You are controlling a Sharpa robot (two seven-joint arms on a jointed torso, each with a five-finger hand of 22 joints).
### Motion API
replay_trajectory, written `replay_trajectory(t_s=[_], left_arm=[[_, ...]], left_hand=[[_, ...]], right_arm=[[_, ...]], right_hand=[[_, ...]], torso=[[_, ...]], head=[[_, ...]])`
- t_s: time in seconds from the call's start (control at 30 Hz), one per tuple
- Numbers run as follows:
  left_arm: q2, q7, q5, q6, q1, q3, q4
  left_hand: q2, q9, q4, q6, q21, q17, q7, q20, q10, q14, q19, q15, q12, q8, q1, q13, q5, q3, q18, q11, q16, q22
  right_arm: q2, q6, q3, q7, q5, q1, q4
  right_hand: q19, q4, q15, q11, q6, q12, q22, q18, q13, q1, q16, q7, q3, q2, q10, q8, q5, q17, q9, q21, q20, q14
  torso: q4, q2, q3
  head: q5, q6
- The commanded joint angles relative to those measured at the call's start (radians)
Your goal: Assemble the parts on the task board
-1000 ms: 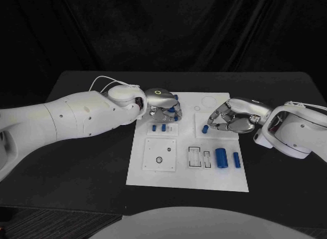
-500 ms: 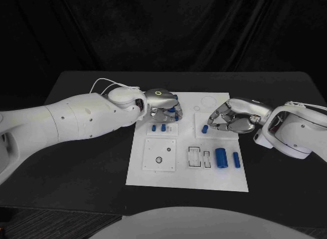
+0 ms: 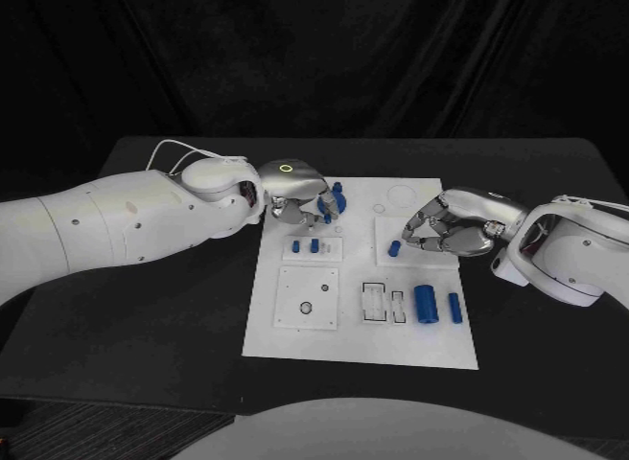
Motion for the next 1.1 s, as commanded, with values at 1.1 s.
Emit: replay_trajectory(t_s=[1.1], left_arm=[[-0.026, -0.059, -0.003, 0.066, 0.015, 0.0, 0.003]], left_hand=[[-0.011, -0.002, 0.012, -0.002, -0.024, -0.015, -0.002, -0.001, -0.01, 0.0, -0.004, -0.003, -0.025, -0.011, -0.009, -0.007, -0.011, 0.003, -0.016, 0.001, -0.013, 0.119]], right_arm=[[0.013, 0.002, 0.0, -0.008, 0.002, -0.011, -0.023]], right_hand=[[0.006, 0.005, -0.003, -0.002, -0.004, 0.003, 0.062, 0.017, -0.005, -0.007, -0.002, -0.006, 0.003, -0.001, 0.001, 0.001, -0.006, -0.005, 0.002, -0.004, 0.003, 0.005]], torso=[[0.0007, -0.003, 0.0001]], head=[[0.005, 0.0]])
